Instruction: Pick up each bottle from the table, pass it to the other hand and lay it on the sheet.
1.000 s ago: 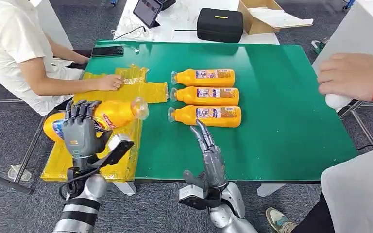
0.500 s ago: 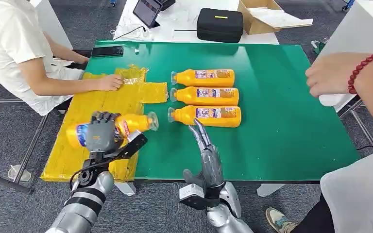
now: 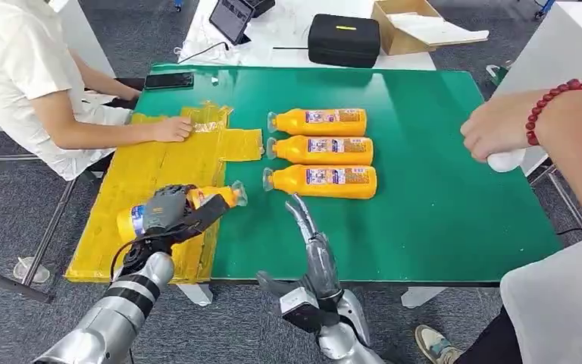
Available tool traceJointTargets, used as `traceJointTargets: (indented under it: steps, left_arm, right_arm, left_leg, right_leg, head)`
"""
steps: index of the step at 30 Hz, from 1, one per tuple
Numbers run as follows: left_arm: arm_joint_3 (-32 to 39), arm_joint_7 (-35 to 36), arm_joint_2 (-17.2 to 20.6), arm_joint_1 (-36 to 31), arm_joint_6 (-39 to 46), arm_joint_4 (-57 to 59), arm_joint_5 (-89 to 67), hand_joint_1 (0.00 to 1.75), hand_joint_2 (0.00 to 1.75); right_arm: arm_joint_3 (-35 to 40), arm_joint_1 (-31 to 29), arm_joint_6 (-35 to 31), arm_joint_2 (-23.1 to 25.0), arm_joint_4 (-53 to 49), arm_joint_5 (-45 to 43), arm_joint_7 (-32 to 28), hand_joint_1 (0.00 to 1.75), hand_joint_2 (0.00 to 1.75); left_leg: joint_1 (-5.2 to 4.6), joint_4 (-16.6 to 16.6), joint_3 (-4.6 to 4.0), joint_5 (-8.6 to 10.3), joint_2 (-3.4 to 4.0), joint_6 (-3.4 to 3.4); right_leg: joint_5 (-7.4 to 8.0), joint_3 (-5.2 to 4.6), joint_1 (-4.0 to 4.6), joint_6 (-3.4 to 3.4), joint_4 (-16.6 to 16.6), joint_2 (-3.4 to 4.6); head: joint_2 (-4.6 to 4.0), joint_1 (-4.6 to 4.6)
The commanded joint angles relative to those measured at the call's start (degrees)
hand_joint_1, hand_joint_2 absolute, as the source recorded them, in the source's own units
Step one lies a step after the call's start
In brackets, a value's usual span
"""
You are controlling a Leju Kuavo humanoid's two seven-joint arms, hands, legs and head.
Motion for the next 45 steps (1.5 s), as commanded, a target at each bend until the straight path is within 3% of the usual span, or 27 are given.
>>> traceJointTargets:
  steps: [1, 4, 9, 14, 17, 19, 24, 25, 27, 29, 30, 37, 40, 41, 42, 45]
  left_arm:
    - [-6.1, 2.0, 2.6, -4.0, -4.0, 8.6, -0.9, 0.0, 1.75]
    - [-6.0, 1.9, 2.7, -3.9, -4.0, 8.6, -0.8, 0.0, 1.75]
    - [-6.7, -1.0, 3.1, -3.5, -8.6, 8.1, 0.9, 0.0, 1.75]
    - [-6.6, -2.4, 3.0, -2.8, -6.8, 7.3, 2.5, 0.0, 1.75]
    - [-5.0, -5.5, 1.4, -1.7, -1.2, 4.1, 6.5, 0.0, 1.75]
    - [-5.2, -10.4, -0.4, 1.9, 1.2, -4.5, 11.7, 0.0, 1.75]
    - [-8.9, -8.6, 0.2, 5.9, -0.2, -13.4, 15.8, 0.0, 1.75]
    - [-9.6, -13.1, -0.3, 8.1, -3.2, -17.3, 20.7, 0.0, 1.75]
    - [-14.1, -13.7, 0.4, 12.5, -7.8, -27.2, 26.1, 0.0, 1.75]
    - [-19.5, -12.4, 1.9, 15.1, -7.9, -35.2, 29.2, 0.0, 1.75]
    - [-21.5, -12.2, 2.2, 15.4, -7.7, -37.4, 31.1, 0.0, 1.75]
    - [-22.7, -14.9, 2.5, 15.3, -8.9, -38.2, 36.2, 0.0, 1.75]
    - [-23.6, -15.9, 1.8, 16.2, -6.6, -39.7, 36.7, 0.0, 1.75]
    - [-23.6, -16.2, 1.1, 17.2, -3.6, -40.5, 35.8, 0.0, 1.75]
    - [-22.8, -15.9, -0.1, 18.7, -2.6, -41.2, 37.6, 0.0, 1.75]
    - [-20.8, -12.6, -5.3, 21.9, -1.6, -40.5, 47.7, 0.0, 1.75]
  right_arm:
    - [-1.6, -2.0, 1.1, 0.1, 5.4, -0.4, -0.1, 0.0, 1.75]
    - [-1.7, -2.0, 1.1, 0.0, 5.4, -0.4, -0.1, 0.0, 1.75]
    - [-2.6, -2.1, 1.7, -0.2, 6.1, -1.1, -0.3, 0.0, 1.75]
    - [-3.3, -2.1, 1.9, -0.1, 6.8, -1.5, -0.7, 0.0, 1.75]
    - [-3.9, -1.4, 0.0, -0.3, 5.9, -0.6, -0.8, 0.0, 1.75]
    - [-4.9, -0.9, -4.1, -1.1, 4.5, 2.2, -0.5, 0.0, 1.75]
    - [-5.7, 0.0, -3.8, -1.6, 2.7, 2.7, 0.1, 0.0, 1.75]
    - [-6.4, 0.4, -6.2, -1.7, 1.9, 3.9, 0.3, 0.0, 1.75]
    - [-7.1, 1.2, -6.5, -2.6, 0.0, 3.9, 0.5, 0.0, 1.75]
    - [-7.9, 1.5, -6.0, -3.0, -1.3, 3.9, 0.6, 0.0, 1.75]
    - [-8.0, 1.5, -5.8, -3.1, -1.6, 4.6, 0.7, 0.0, 1.75]
    - [-6.7, 1.3, -6.5, -3.4, -1.0, 7.1, 0.5, 0.0, 1.75]
    - [-5.3, 0.3, -12.1, -5.0, 1.1, 16.0, 4.1, 0.0, 1.75]
    - [-5.4, -1.4, -12.7, -6.9, 4.8, 27.8, 13.5, 0.0, 1.75]
    - [-5.3, -3.0, -12.3, -9.6, 7.6, 33.9, 18.4, 0.0, 1.75]
    - [-8.7, -7.3, -12.6, -12.3, 15.7, 33.9, 21.1, 0.0, 1.75]
  left_leg:
    - [0.0, 0.0, 0.25, -0.1, 0.18, 0.04]
    - [-0.04, -0.1, 0.49, -0.13, 0.18, 0.08]
    - [0.03, 0.0, 0.15, 0.01, 0.15, 0.05]
    - [0.01, -0.1, 0.23, 0.0, 0.19, 0.06]
    - [0.0, -0.1, 0.25, -0.01, 0.12, 0.07]
    - [-0.01, -0.1, 0.4, -0.08, 0.13, 0.1]
    - [0.01, 0.0, 0.06, 0.01, 0.01, 0.06]
    - [-0.01, 0.0, 0.17, -0.05, 0.01, 0.09]
    - [0.0, 0.0, 0.03, -0.02, 0.08, 0.06]
    - [-0.06, 0.0, 0.28, -0.2, 0.06, 0.08]
    - [0.0, 0.0, -0.04, -0.04, -0.02, 0.02]
    - [-0.04, 0.0, 0.32, -0.24, 0.11, 0.07]
    - [0.01, 0.0, -0.04, -0.05, 0.07, 0.02]
    - [-0.01, 0.0, 0.08, -0.09, 0.07, 0.04]
    - [-0.02, 0.0, 0.2, -0.15, 0.08, 0.07]
    - [-0.01, -0.1, 0.22, -0.12, 0.11, 0.11]
  right_leg:
    - [-0.03, 0.18, 0.04, -0.13, 0.0, 0.07]
    - [-0.07, 0.39, 0.02, -0.28, 0.0, 0.0]
    - [0.07, 0.11, 0.05, -0.19, 0.0, 0.07]
    - [0.05, 0.19, 0.04, -0.21, -0.1, 0.1]
    - [0.01, 0.23, 0.04, -0.21, 0.0, 0.02]
    - [-0.06, 0.38, 0.04, -0.25, 0.0, -0.02]
    - [0.01, 0.06, 0.04, -0.17, 0.0, -0.08]
    - [-0.06, 0.18, 0.03, -0.2, 0.0, -0.11]
    - [0.01, 0.01, 0.03, -0.18, 0.0, -0.02]
    - [-0.17, 0.22, 0.0, -0.23, 0.1, -0.1]
    - [-0.02, -0.05, 0.03, -0.18, 0.0, -0.14]
    - [-0.2, 0.28, 0.03, -0.27, 0.1, -0.07]
    - [0.0, -0.06, 0.04, -0.18, 0.0, -0.04]
    - [-0.05, 0.05, 0.04, -0.2, 0.0, -0.06]
    - [-0.11, 0.17, 0.04, -0.22, 0.0, -0.07]
    - [-0.03, 0.25, 0.04, -0.14, -0.2, -0.02]
  head:
    - [0.0, 0.0]
    - [0.0, 0.0]
    - [0.0, 0.0]
    - [0.0, 0.0]
    - [0.0, 0.02]
    - [0.0, 0.0]
    - [0.0, 0.02]
    - [0.0, 0.02]
    - [0.0, 0.02]
    - [0.02, 0.0]
    - [0.0, 0.02]
    - [0.0, 0.0]
    - [0.0, 0.0]
    - [0.02, 0.02]
    - [0.0, 0.0]
    - [0.0, 0.0]
